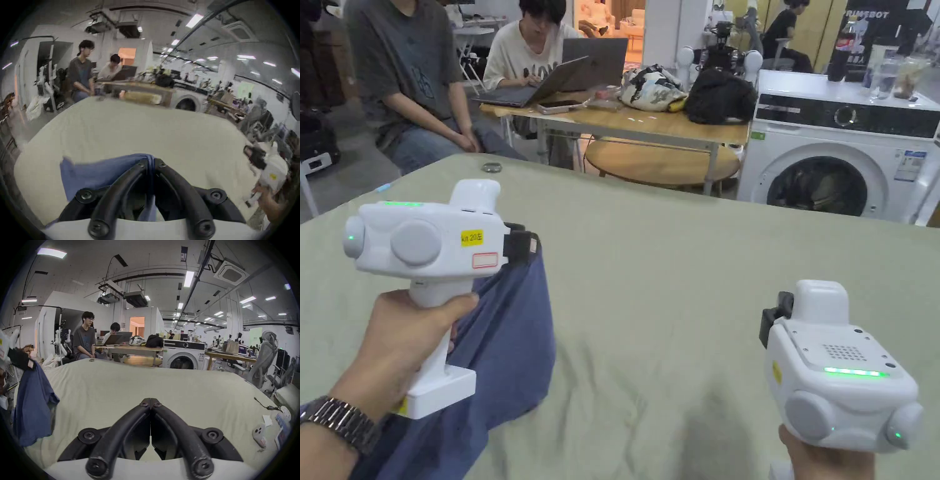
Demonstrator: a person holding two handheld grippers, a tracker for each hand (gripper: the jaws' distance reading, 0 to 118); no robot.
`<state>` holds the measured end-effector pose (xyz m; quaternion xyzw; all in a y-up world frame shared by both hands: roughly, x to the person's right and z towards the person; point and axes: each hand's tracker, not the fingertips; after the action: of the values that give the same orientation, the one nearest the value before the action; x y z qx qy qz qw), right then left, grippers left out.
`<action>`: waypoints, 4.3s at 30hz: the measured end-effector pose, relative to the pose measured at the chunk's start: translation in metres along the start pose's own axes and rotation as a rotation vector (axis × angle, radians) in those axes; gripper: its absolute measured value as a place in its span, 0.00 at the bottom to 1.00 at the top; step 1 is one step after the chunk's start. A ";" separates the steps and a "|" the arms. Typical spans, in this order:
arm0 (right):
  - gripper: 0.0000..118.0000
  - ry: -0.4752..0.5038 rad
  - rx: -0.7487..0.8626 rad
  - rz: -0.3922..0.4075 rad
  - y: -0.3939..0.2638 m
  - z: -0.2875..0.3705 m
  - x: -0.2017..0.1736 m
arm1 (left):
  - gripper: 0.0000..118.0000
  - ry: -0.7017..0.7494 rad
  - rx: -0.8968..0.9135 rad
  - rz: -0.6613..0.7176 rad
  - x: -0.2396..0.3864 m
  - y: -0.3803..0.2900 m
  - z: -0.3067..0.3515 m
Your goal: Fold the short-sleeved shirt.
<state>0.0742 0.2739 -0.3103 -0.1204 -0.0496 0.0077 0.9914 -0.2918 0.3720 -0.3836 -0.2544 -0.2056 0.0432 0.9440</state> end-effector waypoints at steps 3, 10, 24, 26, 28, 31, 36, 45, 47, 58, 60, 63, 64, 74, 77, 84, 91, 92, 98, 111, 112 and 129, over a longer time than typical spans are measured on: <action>0.00 -0.060 0.006 -0.017 0.001 0.011 0.034 | 0.01 -0.116 0.009 -0.073 0.064 0.017 -0.022; 0.00 -0.228 0.018 -0.055 0.001 0.047 0.118 | 0.01 -0.417 -0.035 -0.196 0.220 0.010 -0.076; 0.00 -0.403 -0.044 -0.097 -0.035 0.092 0.208 | 0.02 -0.609 -0.425 -0.248 0.349 -0.160 -0.148; 0.00 -0.399 -0.064 -0.101 -0.041 0.092 0.208 | 0.22 -0.583 -0.452 -0.235 0.348 -0.171 -0.152; 0.00 -0.388 -0.082 -0.109 -0.045 0.090 0.205 | 0.53 -0.558 -0.461 -0.226 0.341 -0.175 -0.152; 0.00 -0.359 -0.099 -0.112 -0.047 0.087 0.198 | 0.57 -0.554 -0.414 -0.210 0.326 -0.162 -0.135; 0.00 -0.293 -0.095 -0.104 -0.041 0.082 0.179 | 0.53 -0.496 -0.220 -0.148 0.279 -0.136 -0.094; 0.00 -0.200 -0.105 -0.079 -0.038 0.061 0.142 | 0.00 -0.288 -0.180 -0.055 0.180 -0.130 -0.083; 0.00 -0.185 -0.113 -0.100 -0.037 0.056 0.139 | 0.00 -0.214 -0.168 -0.037 0.156 -0.122 -0.088; 0.00 -0.165 -0.149 -0.094 -0.029 0.036 0.139 | 0.14 -0.047 -0.409 0.034 0.062 -0.060 -0.198; 0.00 -0.171 -0.158 -0.091 -0.031 0.036 0.143 | 0.58 -0.053 -0.457 0.050 0.058 -0.060 -0.218; 0.00 -0.181 -0.172 -0.089 -0.033 0.036 0.151 | 0.68 0.007 -0.492 0.031 0.057 -0.067 -0.246; 0.00 -0.187 -0.179 -0.086 -0.035 0.037 0.154 | 0.68 0.043 -0.525 0.017 0.059 -0.073 -0.257; 0.00 -0.223 -0.262 -0.073 -0.023 0.019 0.198 | 0.00 0.003 -0.497 -0.156 0.088 -0.095 -0.246; 0.00 -0.176 -0.323 -0.078 -0.013 -0.010 0.211 | 0.00 -0.002 -0.411 -0.103 0.080 -0.092 -0.225; 0.65 -0.050 -0.581 0.011 -0.024 -0.105 0.219 | 0.00 -0.039 -0.303 -0.018 0.073 -0.093 -0.172; 0.63 -0.052 -0.747 -0.019 -0.082 -0.152 0.227 | 0.00 -0.036 -0.306 -0.003 0.072 -0.105 -0.158; 0.54 -0.070 -0.687 -0.018 -0.077 -0.142 0.223 | 0.00 -0.034 -0.310 -0.001 0.071 -0.105 -0.158; 0.00 -0.045 -0.630 0.064 -0.059 -0.122 0.214 | 0.00 -0.028 -0.304 0.008 0.067 -0.099 -0.162; 0.00 -0.251 -0.280 -0.017 0.071 -0.034 0.260 | 0.00 0.047 -0.088 -0.026 0.040 0.013 -0.096; 0.00 -0.254 -0.260 -0.017 0.083 -0.024 0.260 | 0.00 0.058 -0.065 -0.028 0.036 0.027 -0.089; 0.00 -0.269 -0.023 -0.088 0.252 -0.007 0.248 | 0.00 0.115 0.124 -0.065 0.031 0.209 -0.048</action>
<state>0.3211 0.5234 -0.3530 -0.1274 -0.1876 -0.0200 0.9737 -0.2392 0.5365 -0.5137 -0.1905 -0.1560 0.0105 0.9692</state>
